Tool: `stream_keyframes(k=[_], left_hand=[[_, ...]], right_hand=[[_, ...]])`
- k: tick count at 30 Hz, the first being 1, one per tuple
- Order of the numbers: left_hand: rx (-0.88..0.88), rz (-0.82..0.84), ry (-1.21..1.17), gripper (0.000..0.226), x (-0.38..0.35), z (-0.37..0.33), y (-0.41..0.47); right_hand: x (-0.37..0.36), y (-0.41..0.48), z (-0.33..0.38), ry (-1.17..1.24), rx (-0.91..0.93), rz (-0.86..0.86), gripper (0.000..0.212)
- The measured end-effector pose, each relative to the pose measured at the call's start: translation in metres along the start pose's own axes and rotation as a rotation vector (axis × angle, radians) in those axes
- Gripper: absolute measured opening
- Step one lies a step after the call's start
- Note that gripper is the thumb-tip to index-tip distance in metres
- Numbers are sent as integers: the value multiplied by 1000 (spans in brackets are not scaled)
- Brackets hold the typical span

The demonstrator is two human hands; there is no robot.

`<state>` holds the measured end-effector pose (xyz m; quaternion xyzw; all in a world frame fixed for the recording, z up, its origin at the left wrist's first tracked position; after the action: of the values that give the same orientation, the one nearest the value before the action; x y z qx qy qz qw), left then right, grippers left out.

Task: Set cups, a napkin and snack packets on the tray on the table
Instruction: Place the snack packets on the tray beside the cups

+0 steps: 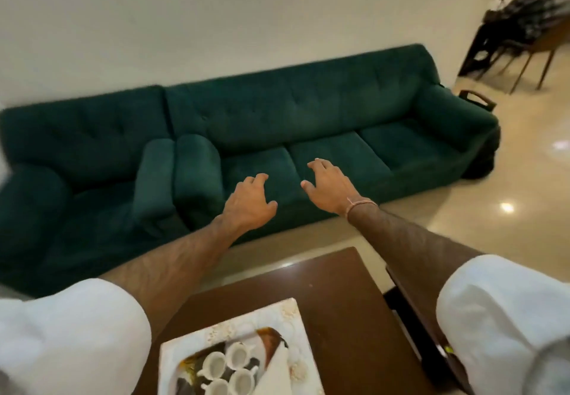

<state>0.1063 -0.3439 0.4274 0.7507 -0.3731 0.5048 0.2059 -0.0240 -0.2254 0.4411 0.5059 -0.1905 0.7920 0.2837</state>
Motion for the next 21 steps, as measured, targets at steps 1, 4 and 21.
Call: stream_keyframes(k=[1, 4, 21], left_hand=[[-5, 30, -5, 75, -24, -14, 6], [-27, 137, -26, 74, -108, -67, 21], [-186, 750, -2, 52, -568, -269, -18]], right_hand=[[-8, -3, -31, 4, -31, 13, 59], [-32, -18, -132, 1, -140, 81, 58], [-185, -181, -574, -25, -643, 244, 44]])
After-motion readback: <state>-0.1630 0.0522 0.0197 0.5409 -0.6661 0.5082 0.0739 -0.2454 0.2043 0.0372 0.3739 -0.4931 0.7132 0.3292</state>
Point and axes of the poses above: each hand's wrist, its own y-axis towards the middle knuckle, its own x-axis out of the back of the hand, z = x × y, the point moved 9 cm from there along y, towards the middle knuckle, and after that the axes turned 2 degrees about -y, right-handed, at the moved point
